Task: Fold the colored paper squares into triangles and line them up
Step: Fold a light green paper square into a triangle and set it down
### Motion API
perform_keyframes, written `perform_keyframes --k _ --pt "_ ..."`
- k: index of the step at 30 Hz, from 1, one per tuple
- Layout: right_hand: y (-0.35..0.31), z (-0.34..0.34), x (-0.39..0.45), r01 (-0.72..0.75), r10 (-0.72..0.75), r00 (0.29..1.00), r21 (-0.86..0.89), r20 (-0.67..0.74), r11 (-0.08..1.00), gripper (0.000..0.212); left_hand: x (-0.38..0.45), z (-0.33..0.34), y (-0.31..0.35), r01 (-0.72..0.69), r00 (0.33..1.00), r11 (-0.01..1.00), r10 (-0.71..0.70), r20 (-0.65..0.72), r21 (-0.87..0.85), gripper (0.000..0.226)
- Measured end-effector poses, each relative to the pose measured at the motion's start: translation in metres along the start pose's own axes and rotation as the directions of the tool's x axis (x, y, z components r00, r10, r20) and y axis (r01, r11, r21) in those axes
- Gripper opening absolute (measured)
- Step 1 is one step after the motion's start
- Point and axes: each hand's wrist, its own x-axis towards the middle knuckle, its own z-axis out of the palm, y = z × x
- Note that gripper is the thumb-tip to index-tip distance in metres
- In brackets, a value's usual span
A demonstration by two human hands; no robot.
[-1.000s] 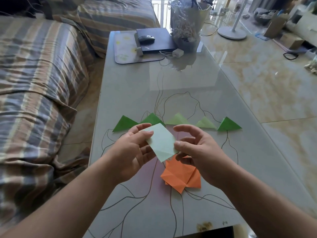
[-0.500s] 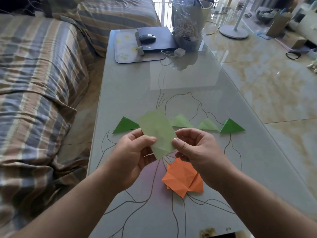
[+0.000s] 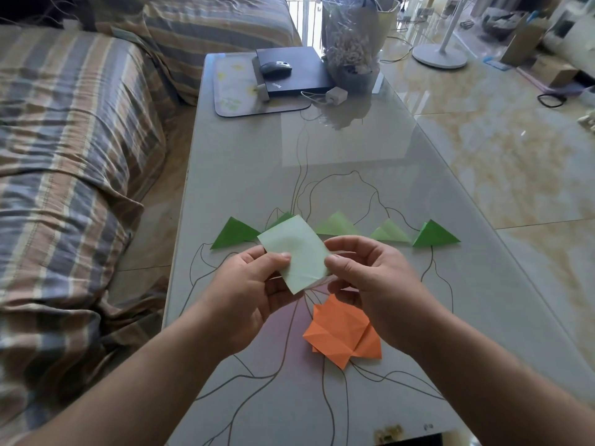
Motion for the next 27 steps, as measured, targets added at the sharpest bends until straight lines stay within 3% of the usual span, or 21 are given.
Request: perform_keyframes --k 18,24,27 --pt "-0.001 0.003 0.000 -0.061 0.061 0.998 0.053 0.000 0.997 0.010 0.000 -0.001 0.000 -0.017 0.999 0.999 0.016 0.044 0.028 0.024" --pt "-0.001 -0.002 0.000 0.069 -0.067 0.997 -0.082 0.023 0.994 0.030 0.002 -0.003 0.000 -0.019 0.999 0.990 0.023 -0.026 0.137 0.018" --pt "-0.006 -0.007 0.000 0.164 -0.142 0.980 -0.164 0.136 0.973 0.027 0.005 -0.007 0.001 -0.020 0.998 0.971 0.033 -0.051 0.240 0.017"
